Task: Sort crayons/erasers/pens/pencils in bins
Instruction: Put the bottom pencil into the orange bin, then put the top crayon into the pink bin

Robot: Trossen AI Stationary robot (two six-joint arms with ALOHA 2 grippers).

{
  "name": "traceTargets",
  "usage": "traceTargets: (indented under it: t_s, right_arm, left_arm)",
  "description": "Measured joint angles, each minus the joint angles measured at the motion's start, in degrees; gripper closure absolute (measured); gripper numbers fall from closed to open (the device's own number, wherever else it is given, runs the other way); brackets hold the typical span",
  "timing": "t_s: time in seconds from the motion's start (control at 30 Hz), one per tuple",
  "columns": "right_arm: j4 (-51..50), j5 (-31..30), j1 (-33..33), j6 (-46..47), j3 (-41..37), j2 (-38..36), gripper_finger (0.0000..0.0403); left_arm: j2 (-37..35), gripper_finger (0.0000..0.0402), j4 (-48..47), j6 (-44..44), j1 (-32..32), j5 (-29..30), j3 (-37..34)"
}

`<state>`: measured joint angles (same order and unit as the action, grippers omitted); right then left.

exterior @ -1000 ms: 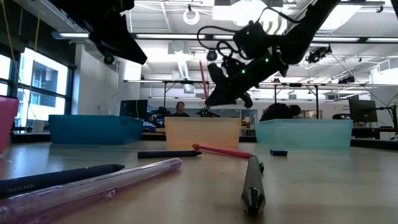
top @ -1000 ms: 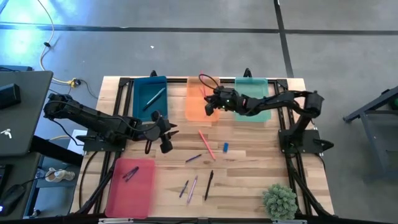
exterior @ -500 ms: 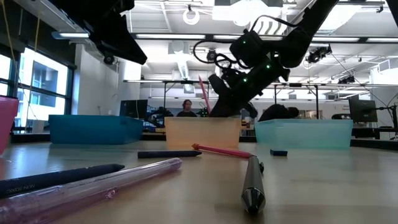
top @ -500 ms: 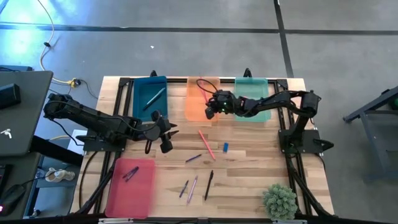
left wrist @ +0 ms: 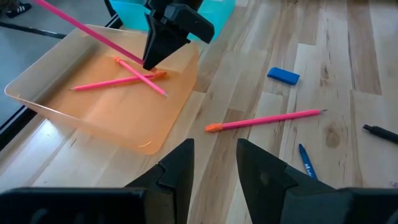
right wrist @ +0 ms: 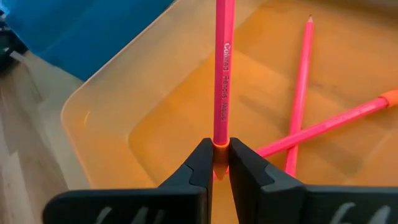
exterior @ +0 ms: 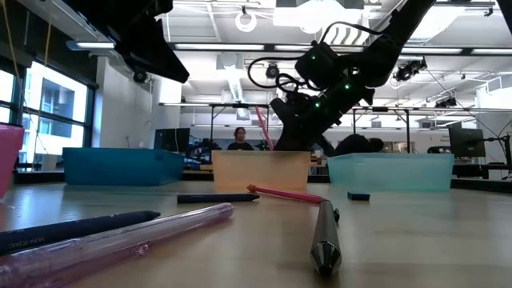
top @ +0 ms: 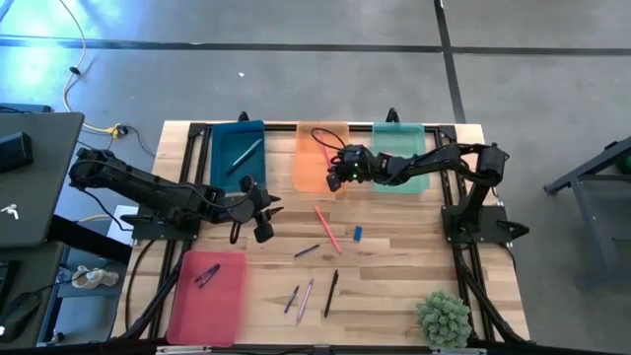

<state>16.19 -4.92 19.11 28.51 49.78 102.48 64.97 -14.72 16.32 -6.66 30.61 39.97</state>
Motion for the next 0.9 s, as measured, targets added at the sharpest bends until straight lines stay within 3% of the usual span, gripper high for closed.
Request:
traceTargets:
  t_s: [0.27,0.63,0.9]
  right_arm:
    - [-0.6,0.3,0.0,-0.3,0.0,0.0,0.0378]
    - [-0.6,-0.9,0.0,-0.3,0.0,0.0,0.0309]
    - [-0.6,-1.0,0.0,-1.6,0.0,-3.1,0.0306]
  left_arm:
    - [0.0,0.0291,0.0,0.0,0.0,0.0,0.0]
    - [0.0,0.0291,0.0,0.0,0.0,0.0,0.0]
    - [0.0,0.0291,-0.4,0.0,0.0,0.0,0.0]
